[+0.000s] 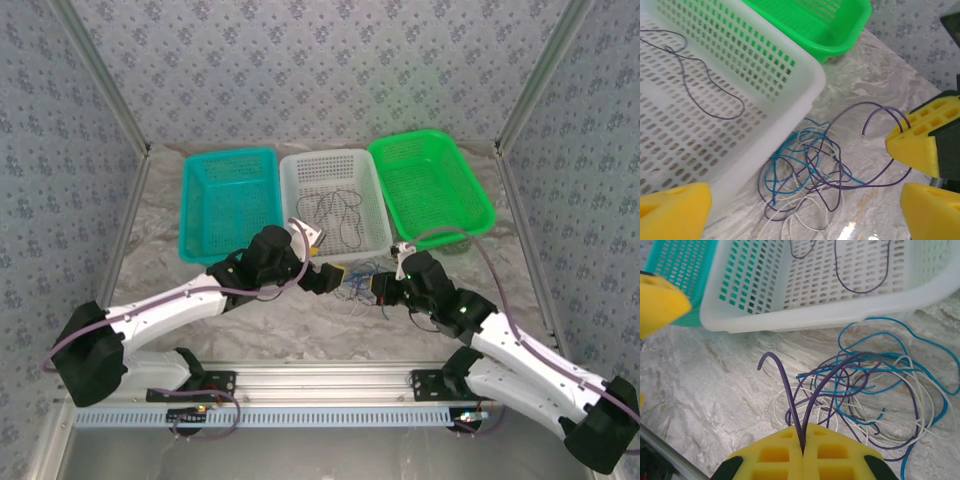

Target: Untangle the cables

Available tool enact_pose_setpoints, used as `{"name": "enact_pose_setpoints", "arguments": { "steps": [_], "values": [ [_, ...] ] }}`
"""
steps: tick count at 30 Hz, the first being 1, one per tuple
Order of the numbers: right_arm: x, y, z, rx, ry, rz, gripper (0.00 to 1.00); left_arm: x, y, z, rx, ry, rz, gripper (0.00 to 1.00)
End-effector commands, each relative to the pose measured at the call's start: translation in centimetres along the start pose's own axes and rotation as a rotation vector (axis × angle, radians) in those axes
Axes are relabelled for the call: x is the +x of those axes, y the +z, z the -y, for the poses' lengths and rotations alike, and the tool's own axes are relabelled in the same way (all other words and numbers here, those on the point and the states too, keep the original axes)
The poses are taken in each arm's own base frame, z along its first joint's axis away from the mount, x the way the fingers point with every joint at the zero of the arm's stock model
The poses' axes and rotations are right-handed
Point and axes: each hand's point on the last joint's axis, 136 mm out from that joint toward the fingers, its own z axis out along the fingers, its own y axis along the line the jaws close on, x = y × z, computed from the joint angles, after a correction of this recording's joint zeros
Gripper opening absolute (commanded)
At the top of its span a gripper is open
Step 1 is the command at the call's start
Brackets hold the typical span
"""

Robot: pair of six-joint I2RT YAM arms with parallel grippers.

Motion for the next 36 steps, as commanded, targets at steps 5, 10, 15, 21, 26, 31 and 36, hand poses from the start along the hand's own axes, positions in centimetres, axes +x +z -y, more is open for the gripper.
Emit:
{"name": "enact_pose_setpoints", "arguments": {
  "steps": [5,10,15,21,26,31,36],
  "values": [
    [-0.5,-0.8,-1.4,-0.073,-0.065,0.014,0.04,-0.1,1.0,2.5,0.110,0.044,-0.008,0.93],
    [-0.2,-0.5,-1.6,-0.097,-0.085,0.016,0.03,-1.4,1.7,3.4,0.167,0.014,0.050,0.92],
    [-0.1,-0.5,-2.0,-0.125,-0.093,0.022,0.02,-1.8,2.6,5.4,0.288,0.025,0.035,0.81],
    [0.0,-0.7,-2.6,-0.164,-0.105,0.025,0.02,-2.0,2.9,6.0,0.329,0.052,0.047,0.73],
    [0.3,-0.7,-2.8,-0.179,-0.111,0.012,0.02,-2.4,3.0,6.5,0.353,0.059,0.057,0.62],
    [0.4,-0.6,-2.9,-0.183,-0.115,0.008,0.02,-2.5,3.1,6.9,0.382,0.064,0.052,0.47],
    [0.5,-0.7,-3.0,-0.187,-0.118,0.003,0.02,-2.9,3.1,7.1,0.389,0.065,0.063,0.18]
  ]
}}
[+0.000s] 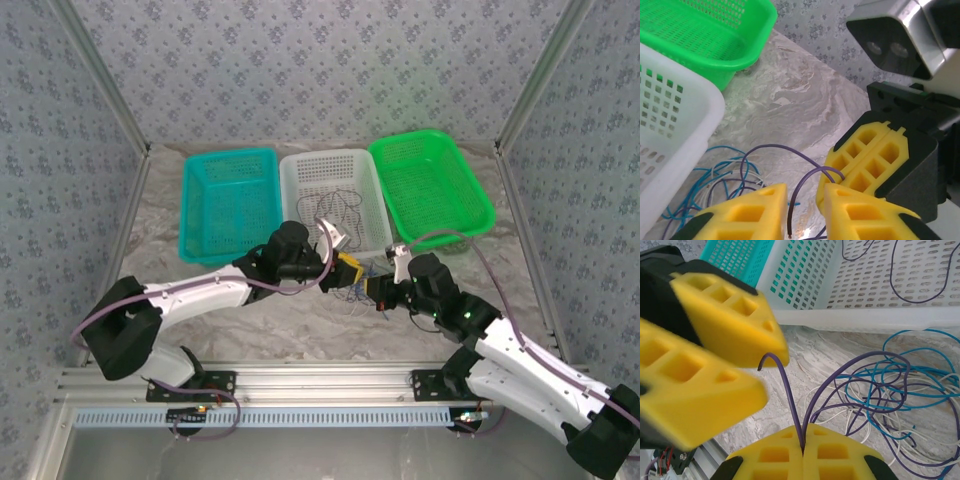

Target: Untangle the cables

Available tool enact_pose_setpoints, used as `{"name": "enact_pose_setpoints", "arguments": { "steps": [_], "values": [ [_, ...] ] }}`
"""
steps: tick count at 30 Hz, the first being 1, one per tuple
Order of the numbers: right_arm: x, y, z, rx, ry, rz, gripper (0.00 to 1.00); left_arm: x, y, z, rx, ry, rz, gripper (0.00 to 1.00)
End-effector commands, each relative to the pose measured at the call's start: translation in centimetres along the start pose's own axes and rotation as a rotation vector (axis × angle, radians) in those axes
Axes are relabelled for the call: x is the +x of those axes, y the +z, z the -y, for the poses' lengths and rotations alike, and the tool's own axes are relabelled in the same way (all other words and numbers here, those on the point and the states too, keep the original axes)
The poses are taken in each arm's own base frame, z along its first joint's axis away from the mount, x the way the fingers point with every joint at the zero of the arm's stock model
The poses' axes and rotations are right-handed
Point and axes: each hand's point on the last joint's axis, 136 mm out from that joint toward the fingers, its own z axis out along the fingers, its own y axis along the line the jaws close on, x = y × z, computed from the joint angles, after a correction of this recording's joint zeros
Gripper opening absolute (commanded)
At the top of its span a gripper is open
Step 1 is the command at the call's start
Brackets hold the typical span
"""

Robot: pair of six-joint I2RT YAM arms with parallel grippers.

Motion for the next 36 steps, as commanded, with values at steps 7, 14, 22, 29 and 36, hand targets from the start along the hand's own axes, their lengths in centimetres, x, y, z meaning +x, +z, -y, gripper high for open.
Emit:
{"name": "enact_pose_setpoints", "arguments": {
  "steps": [7,14,22,29,36],
  "values": [
    [0.6,0.1,0.5,0.019,-0.015,-0.008,0.14,-3.1,-0.2,2.0,0.058,0.048,0.079,0.00],
    [0.9,0.2,2.3,0.112,0.002,-0.009,0.58,-4.3,-0.3,2.8,0.038,0.054,0.087,0.00],
    [0.3,-0.2,3.0,0.161,-0.004,0.025,0.69,-6.2,-1.0,3.9,0.020,0.065,0.120,0.00],
    [-0.8,-0.1,3.4,0.197,-0.011,0.097,0.69,-8.1,-2.4,5.0,0.030,0.051,0.197,0.00],
    [-1.4,0.0,5.2,0.311,0.022,0.153,0.67,-11.1,-4.2,7.2,0.073,0.071,0.284,0.00]
  ]
}}
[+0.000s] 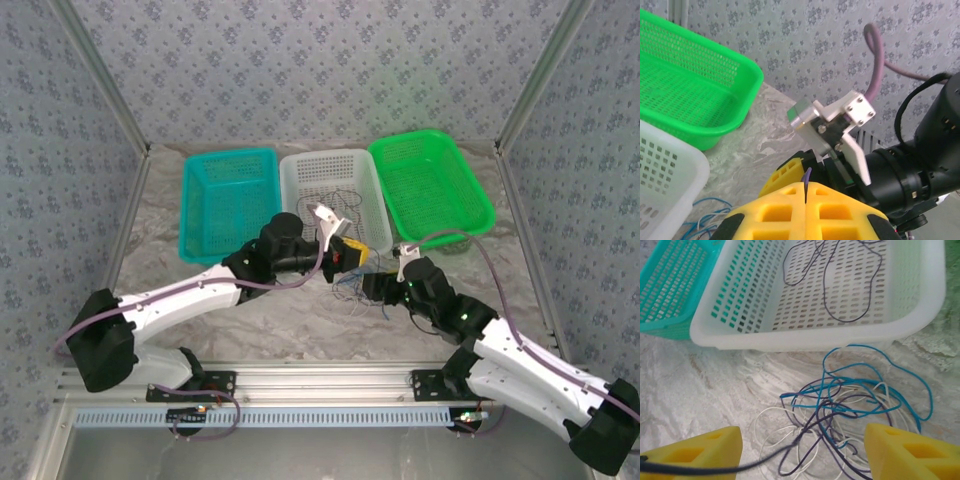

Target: Untangle the cables

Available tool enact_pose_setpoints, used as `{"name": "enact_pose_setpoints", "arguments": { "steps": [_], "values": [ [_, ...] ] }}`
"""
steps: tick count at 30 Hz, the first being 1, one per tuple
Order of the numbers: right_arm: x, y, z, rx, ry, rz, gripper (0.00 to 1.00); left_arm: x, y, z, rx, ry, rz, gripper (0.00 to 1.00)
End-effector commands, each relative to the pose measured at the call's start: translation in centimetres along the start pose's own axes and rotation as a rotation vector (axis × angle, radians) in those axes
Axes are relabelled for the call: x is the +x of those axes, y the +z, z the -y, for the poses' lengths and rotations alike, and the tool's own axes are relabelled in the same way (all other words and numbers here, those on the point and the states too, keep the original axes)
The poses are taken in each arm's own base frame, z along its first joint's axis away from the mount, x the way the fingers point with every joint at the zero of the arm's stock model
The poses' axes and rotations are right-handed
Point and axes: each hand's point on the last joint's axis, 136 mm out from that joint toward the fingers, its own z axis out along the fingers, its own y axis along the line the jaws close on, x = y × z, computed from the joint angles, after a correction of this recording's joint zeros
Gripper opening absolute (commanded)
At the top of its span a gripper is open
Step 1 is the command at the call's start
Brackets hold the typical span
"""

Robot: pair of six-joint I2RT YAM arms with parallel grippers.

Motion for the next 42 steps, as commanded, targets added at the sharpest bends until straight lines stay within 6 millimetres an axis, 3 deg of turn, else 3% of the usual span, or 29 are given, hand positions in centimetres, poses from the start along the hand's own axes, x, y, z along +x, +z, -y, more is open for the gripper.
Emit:
{"name": "enact_pose_setpoints", "arguments": {
  "steps": [1,12,23,28,34,42],
  "values": [
    [-0.5,0.4,1.7,0.100,0.050,0.052,0.67,-5.1,-1.4,3.2,0.073,0.041,0.133,0.00],
    [0.2,2.4,2.1,0.149,0.055,0.034,0.65,-9.1,-3.5,6.6,0.168,0.044,0.243,0.00],
    [5.6,4.3,4.9,0.254,0.070,-0.116,0.60,-14.8,-7.2,9.8,0.145,0.194,0.350,0.00],
    [7.2,3.9,5.7,0.256,0.097,-0.124,0.50,-17.3,-9.5,9.3,0.010,0.276,0.396,0.00],
    [7.5,2.8,6.2,0.257,0.110,-0.110,0.40,-17.1,-9.8,8.8,-0.002,0.256,0.394,0.00],
    [5.8,0.9,5.3,0.198,0.084,-0.052,0.44,-16.2,-9.7,8.8,0.027,0.238,0.398,0.00]
  ]
}}
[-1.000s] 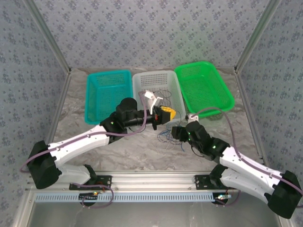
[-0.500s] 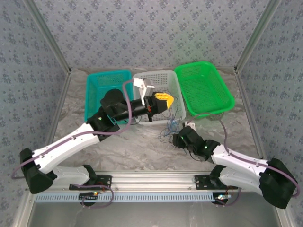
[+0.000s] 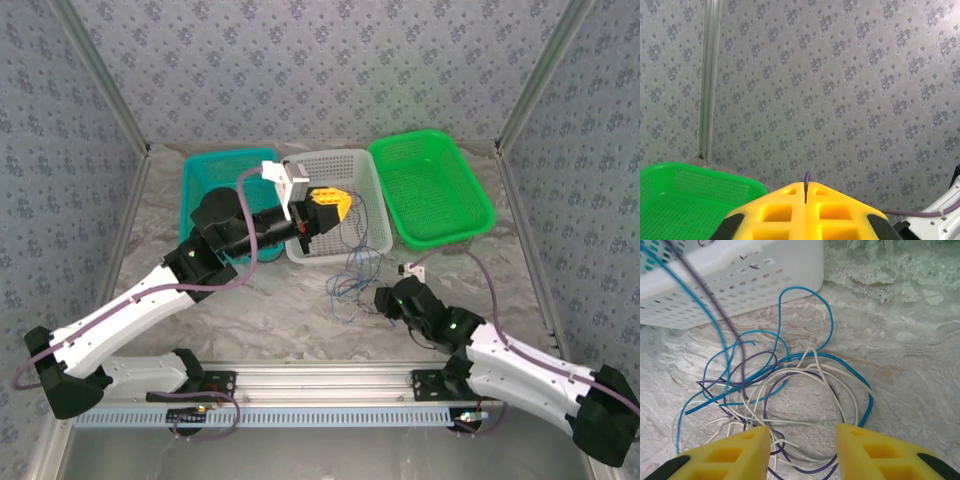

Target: Untangle the cables

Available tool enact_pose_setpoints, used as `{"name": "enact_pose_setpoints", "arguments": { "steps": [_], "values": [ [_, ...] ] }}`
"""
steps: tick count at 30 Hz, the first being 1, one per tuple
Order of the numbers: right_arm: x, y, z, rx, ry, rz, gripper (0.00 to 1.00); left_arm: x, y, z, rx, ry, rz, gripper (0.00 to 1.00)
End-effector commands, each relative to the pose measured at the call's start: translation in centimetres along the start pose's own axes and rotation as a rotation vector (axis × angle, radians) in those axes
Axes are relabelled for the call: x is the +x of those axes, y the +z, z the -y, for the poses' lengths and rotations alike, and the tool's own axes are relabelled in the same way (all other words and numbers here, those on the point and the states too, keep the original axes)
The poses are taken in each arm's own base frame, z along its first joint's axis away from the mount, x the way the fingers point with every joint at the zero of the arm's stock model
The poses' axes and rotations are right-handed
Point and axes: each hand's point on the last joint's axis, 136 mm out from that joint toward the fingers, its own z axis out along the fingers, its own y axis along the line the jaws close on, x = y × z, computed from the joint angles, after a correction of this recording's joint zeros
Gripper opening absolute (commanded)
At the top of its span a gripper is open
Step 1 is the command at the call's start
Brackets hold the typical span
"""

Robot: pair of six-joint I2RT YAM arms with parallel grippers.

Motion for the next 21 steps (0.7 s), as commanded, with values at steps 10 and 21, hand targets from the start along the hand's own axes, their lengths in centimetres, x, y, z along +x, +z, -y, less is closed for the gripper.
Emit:
{"name": "enact_pose_setpoints", "arguments": {
  "steps": [10,21],
  "values": [
    [-3.4,-3.1,-0.5,0.043,-0.227,0.066,0.71,0.0,-0.5,0.5,0.026,-0.011,-0.005,0.00],
    [-7.2,-3.2,-3.7,0.028,-0.466,0.121,0.80,1.0,-0.7,0.9,0.056,-0.046,-0.028,0.00]
  ]
}}
